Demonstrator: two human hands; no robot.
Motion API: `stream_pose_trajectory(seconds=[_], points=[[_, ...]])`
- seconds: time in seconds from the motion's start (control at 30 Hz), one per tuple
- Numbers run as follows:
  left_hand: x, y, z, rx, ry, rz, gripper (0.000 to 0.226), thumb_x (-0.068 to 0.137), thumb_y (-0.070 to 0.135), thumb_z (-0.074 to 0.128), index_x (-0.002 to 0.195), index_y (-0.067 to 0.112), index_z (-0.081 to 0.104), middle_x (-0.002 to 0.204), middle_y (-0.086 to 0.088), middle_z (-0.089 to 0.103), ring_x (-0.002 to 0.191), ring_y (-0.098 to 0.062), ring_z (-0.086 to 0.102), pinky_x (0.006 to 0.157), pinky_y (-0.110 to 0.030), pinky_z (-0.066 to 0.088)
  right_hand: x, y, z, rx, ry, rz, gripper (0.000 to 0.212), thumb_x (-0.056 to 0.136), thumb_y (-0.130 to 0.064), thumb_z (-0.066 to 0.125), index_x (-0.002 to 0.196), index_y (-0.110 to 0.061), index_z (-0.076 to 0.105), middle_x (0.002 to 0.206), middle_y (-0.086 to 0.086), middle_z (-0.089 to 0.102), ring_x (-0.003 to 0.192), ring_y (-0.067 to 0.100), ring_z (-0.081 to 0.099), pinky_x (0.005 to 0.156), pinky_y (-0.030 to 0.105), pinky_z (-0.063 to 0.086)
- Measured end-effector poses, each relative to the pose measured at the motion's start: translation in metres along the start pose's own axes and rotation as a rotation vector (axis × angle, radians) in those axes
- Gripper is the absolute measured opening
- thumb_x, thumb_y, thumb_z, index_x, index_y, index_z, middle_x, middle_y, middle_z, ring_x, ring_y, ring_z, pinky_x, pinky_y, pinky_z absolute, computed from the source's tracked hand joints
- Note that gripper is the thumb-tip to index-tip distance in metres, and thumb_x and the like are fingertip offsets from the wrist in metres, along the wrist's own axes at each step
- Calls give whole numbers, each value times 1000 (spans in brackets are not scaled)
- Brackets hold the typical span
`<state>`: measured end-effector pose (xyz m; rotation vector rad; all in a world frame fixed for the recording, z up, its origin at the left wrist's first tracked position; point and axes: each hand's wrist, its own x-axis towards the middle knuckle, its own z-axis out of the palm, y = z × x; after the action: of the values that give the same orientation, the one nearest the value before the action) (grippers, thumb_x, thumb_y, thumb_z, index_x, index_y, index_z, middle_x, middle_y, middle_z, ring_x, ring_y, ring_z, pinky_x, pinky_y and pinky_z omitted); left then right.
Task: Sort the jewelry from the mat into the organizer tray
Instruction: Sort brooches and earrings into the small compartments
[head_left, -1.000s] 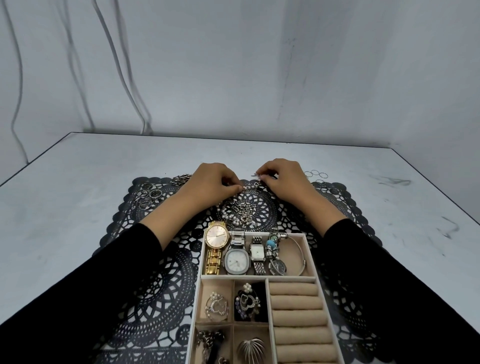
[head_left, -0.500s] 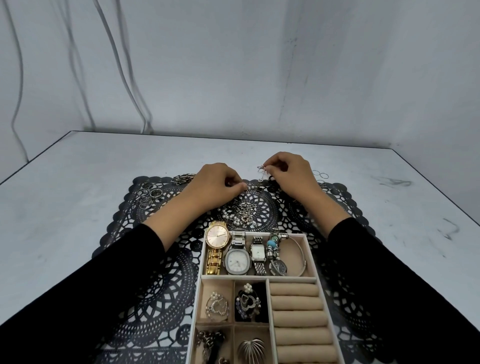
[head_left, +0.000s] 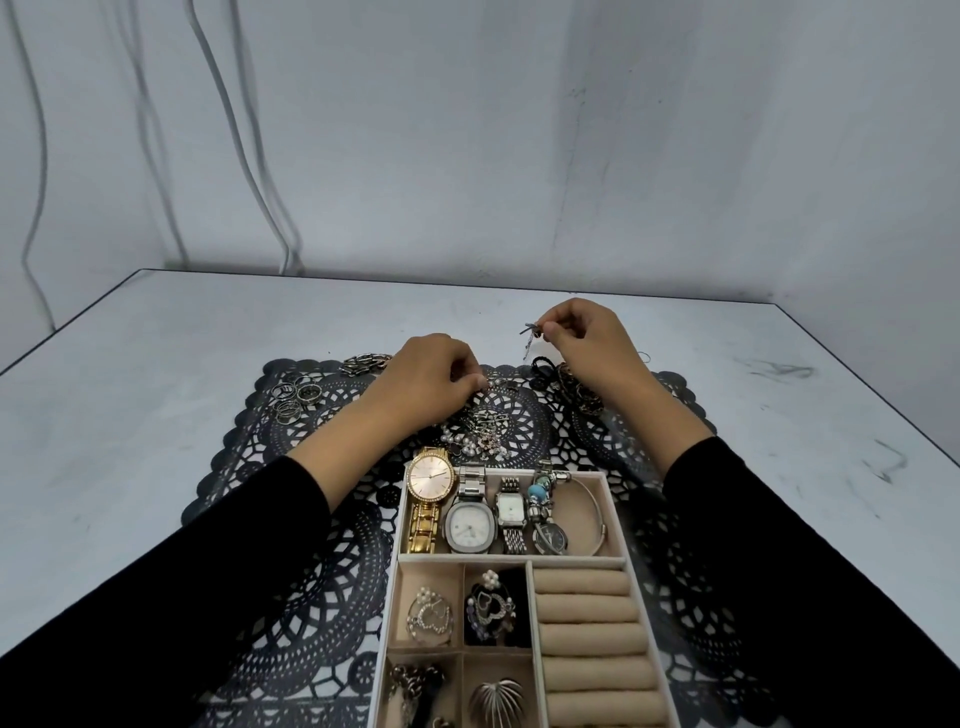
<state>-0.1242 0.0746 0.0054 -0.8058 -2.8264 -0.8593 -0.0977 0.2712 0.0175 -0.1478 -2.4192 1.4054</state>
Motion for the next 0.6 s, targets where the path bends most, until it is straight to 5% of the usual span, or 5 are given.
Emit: stream_pose_trajectory(seconds=[0.17,0.27,0.4,0.5,0.6], points=[[-1,1,-8,-188,14,-16,8,92,26,64,92,21,70,87,11,72,83,-4,62,70,-8,41,-4,-5,-7,69,-14,3,10,94,-10,55,90,-15,63,85,-4,65,80,8,58,77,19,47],[-2,1,-9,-391,46,-41,7,92,24,66,94,20,70,88,7,75,86,-6,69,78,-18,49,-6,-9,-9,133,-4,20,14,94,-8,55,87,-17,63,87,1,67,82,10,63,80,25,51],[-6,5,-14,-675,53,-89,5,93,20,66,96,17,69,93,3,77,93,-12,72,63,-17,51,-12,-14,-10,192,-12,27,15,93,-7,55,86,-17,62,83,0,68,78,8,65,76,26,54],[-10,8,-20,-815,85,-69,9,92,16,67,98,12,70,93,-3,77,93,-15,72,80,-27,58,-17,-18,-11,218,-14,27,13,93,-7,57,86,-16,63,84,2,68,79,10,66,76,27,54],[-15,13,-29,-869,126,-44,13,92,10,66,102,3,69,95,-8,76,88,-13,73,81,-23,57,-24,-25,-13,253,-4,14,14,93,-7,57,86,-16,64,83,1,69,77,8,66,72,24,53]])
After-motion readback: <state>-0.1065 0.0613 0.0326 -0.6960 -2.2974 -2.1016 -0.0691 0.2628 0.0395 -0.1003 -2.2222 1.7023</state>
